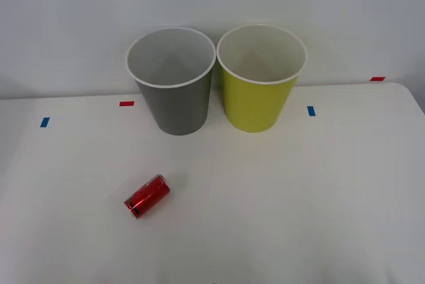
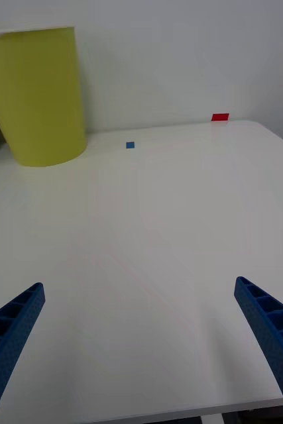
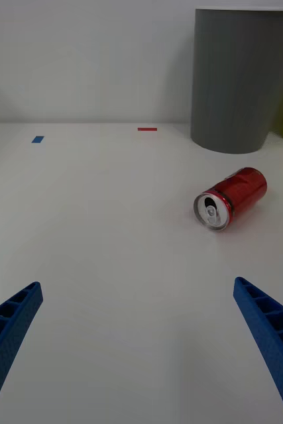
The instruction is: Put cans in the gray bin and PET bottles in the light green bin.
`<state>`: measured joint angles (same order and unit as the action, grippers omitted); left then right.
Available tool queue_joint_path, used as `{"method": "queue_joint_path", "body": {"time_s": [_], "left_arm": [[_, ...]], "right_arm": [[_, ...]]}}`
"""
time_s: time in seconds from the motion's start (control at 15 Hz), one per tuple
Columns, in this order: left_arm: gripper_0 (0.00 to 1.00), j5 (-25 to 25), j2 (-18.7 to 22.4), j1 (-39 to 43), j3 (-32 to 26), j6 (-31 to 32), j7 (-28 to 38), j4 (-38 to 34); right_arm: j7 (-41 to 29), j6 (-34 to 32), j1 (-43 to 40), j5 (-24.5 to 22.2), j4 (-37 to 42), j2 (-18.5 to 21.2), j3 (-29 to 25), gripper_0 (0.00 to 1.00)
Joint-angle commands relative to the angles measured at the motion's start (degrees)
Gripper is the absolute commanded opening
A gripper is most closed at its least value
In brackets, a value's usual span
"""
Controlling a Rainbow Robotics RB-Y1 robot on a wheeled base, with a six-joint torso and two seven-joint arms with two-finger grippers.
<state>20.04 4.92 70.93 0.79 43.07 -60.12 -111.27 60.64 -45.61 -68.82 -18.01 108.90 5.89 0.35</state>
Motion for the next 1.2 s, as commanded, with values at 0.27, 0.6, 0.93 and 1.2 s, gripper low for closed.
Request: {"method": "queue_joint_path", "body": {"time_s": [0.27, 0.6, 0.93, 1.2], "left_arm": [[1.0, 0.0, 0.0, 0.0, 0.0, 0.0, 0.0, 0.0], [1.0, 0.0, 0.0, 0.0, 0.0, 0.0, 0.0, 0.0], [1.0, 0.0, 0.0, 0.0, 0.0, 0.0, 0.0, 0.0], [1.0, 0.0, 0.0, 0.0, 0.0, 0.0, 0.0, 0.0]], "right_arm": [[0.0, 0.0, 0.0, 0.0, 0.0, 0.0, 0.0, 1.0], [0.0, 0.0, 0.0, 0.0, 0.0, 0.0, 0.0, 1.0], [0.0, 0.0, 0.0, 0.0, 0.0, 0.0, 0.0, 1.0], [0.0, 0.0, 0.0, 0.0, 0.0, 0.0, 0.0, 1.0]]}}
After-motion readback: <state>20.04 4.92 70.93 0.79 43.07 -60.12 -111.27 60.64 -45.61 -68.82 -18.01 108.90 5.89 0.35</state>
